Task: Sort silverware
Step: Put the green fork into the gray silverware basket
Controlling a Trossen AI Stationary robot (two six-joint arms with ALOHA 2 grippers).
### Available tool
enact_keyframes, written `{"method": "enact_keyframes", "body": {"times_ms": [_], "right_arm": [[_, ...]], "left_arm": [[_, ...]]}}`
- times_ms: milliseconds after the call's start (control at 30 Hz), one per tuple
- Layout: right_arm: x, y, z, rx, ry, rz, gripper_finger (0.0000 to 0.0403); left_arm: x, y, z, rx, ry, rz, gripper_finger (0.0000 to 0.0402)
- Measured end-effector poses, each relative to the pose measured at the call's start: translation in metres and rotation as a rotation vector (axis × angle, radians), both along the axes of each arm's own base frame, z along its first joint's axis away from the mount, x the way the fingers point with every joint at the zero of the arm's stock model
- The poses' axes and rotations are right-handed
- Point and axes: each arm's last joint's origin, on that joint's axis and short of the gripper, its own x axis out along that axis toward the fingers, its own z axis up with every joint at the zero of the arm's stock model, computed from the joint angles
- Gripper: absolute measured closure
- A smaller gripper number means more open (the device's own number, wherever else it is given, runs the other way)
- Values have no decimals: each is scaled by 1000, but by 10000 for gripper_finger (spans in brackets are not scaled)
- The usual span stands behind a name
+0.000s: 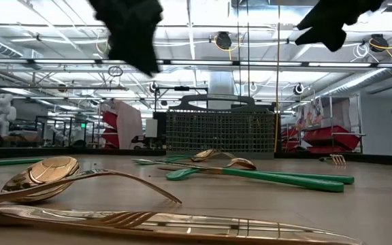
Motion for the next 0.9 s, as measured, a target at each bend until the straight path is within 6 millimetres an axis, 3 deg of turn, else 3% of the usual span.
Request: {"method": "enact_keyframes", "body": {"times_ms": [133, 233, 400, 700, 900], "right_arm": [[-3, 0, 7, -11, 91, 22, 215], [-10, 0, 7, 9, 108, 13, 215], [-23, 0, 7, 62, 123, -19, 215], [-29, -1, 7, 66, 125, -25, 215], [-29, -1, 7, 51, 134, -17, 215]], "left_arm": [[24, 20, -1, 244, -26, -348, 254], [36, 39, -14, 193, -27, -507, 254], [57, 62, -45, 53, 34, -635, 254], [107, 70, -61, 149, 128, -842, 238], [127, 74, -82, 124, 249, -928, 235]]}}
